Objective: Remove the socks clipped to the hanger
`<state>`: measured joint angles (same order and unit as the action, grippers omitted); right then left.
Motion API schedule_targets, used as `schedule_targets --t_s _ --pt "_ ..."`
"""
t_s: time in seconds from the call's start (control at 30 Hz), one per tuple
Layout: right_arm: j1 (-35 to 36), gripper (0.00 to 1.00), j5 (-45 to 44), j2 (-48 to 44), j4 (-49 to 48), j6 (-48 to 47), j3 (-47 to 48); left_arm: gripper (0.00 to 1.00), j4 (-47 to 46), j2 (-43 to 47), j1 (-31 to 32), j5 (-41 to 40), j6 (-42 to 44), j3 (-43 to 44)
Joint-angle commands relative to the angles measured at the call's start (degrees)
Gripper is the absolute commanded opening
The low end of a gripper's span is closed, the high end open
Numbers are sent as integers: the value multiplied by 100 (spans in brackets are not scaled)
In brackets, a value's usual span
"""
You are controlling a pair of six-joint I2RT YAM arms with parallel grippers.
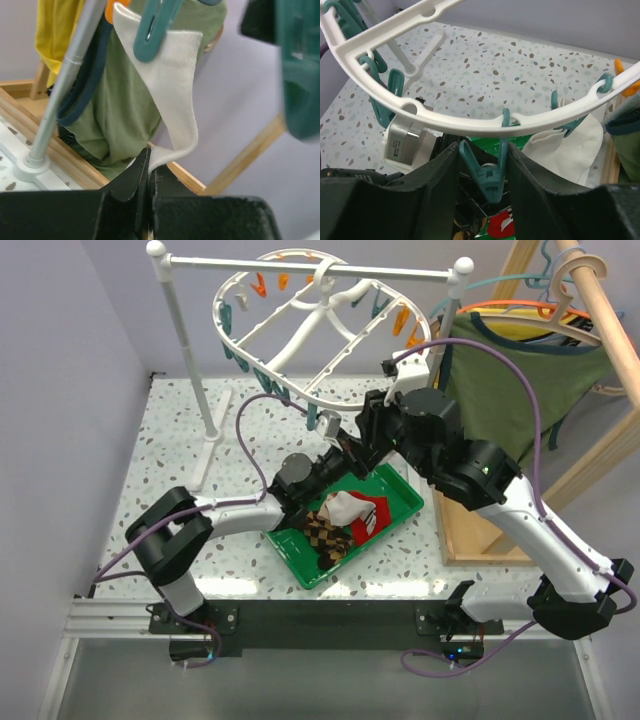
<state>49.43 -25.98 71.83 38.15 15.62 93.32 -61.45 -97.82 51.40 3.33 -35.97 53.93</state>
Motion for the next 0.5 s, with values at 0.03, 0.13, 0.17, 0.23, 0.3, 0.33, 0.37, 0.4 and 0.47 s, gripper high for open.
schedule_targets --t_s 0.03,0.13,0.17,0.23,0.3,0.33,0.37,0.4,0.47 --pt "5 52 339 6 219 73 196 0 318 544 -16 719 -587 -242" --pt "14 67 409 -20 307 117 152 0 537 711 -16 1019 -727 -252" --pt "14 69 435 -38 333 134 117 0 633 807 -16 1081 -736 -260" --pt "14 78 531 -81 421 239 99 0 739 896 -16 1274 -763 -278" --pt "5 84 672 -125 588 310 151 0 871 1010 -16 1406 -754 -304" --pt "14 90 769 -152 640 389 169 0 924 1045 -16 1485 -754 -313" --pt "14 91 804 -213 728 424 195 0 977 1107 -16 1521 -737 -331" --pt "14 92 822 -240 790 442 213 0 1064 1142 -16 1556 -719 -348" --pt "14 95 770 -380 930 504 239 0 1222 1238 -16 1626 -684 -375"
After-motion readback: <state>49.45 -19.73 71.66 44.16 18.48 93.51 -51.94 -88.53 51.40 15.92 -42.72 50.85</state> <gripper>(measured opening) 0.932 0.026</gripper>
